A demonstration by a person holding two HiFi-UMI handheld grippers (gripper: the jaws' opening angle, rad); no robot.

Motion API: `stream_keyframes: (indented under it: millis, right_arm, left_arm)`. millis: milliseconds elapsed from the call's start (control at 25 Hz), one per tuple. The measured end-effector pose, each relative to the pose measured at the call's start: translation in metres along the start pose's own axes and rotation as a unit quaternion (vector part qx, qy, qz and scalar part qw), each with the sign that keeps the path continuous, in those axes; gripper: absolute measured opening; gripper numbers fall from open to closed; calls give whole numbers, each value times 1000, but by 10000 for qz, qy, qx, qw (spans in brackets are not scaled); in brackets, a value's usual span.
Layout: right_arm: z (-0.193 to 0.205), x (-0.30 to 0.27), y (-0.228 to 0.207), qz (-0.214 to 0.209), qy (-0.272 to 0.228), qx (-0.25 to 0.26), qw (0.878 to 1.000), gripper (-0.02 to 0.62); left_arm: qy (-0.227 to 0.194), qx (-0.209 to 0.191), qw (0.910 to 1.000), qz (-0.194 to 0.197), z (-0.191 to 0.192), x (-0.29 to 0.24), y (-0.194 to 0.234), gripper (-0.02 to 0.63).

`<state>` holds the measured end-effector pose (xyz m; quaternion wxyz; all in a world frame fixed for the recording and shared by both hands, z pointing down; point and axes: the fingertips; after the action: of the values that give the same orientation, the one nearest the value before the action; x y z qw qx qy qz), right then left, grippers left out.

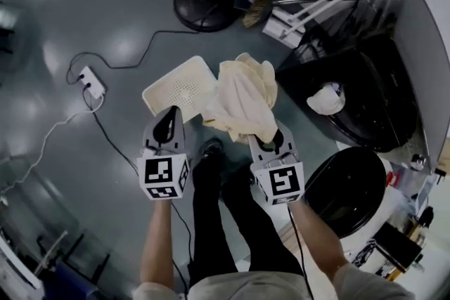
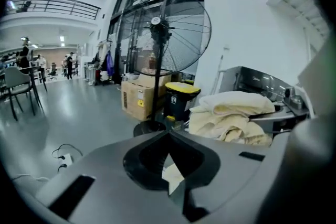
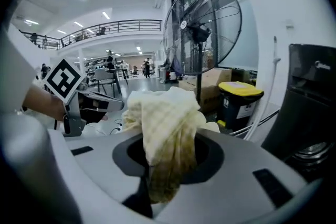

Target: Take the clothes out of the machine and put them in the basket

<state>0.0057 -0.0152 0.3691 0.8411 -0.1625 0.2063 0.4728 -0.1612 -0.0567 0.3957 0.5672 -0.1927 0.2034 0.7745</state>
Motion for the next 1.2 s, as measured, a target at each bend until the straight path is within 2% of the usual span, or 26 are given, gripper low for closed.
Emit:
stream_keyframes:
  millis: [240,440,760,1120,1200]
  right_arm:
    - [21,-82,69,-763,350,139,9964,118]
    - [67,-147,102,-1076,700,161,9916,118]
    - [181,-248,113,-1078,1333,182,9850,118]
    - [305,-343,89,-848,1904,150,9779,124]
    - [326,-358,84,-859,1987,214,9761,127]
  left_arm:
    - [124,341,9978,-550,38,12,79,17]
    - [239,549,9951,-791,77,4,119,17]
    - [324,720,9929,-886,141,-33,154,17]
    - [320,715,9929,-895,206,-67,167,17]
    - [440,696,9925,-900,219,-73,166,17]
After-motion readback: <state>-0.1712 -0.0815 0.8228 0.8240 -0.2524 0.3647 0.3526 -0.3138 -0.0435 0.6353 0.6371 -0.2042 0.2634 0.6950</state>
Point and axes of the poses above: the fingertips, and each gripper's own axes: x backward along the fingers, y to its left, z out of its underside, and after that the axes turned 7 degrees about -z, right-handed
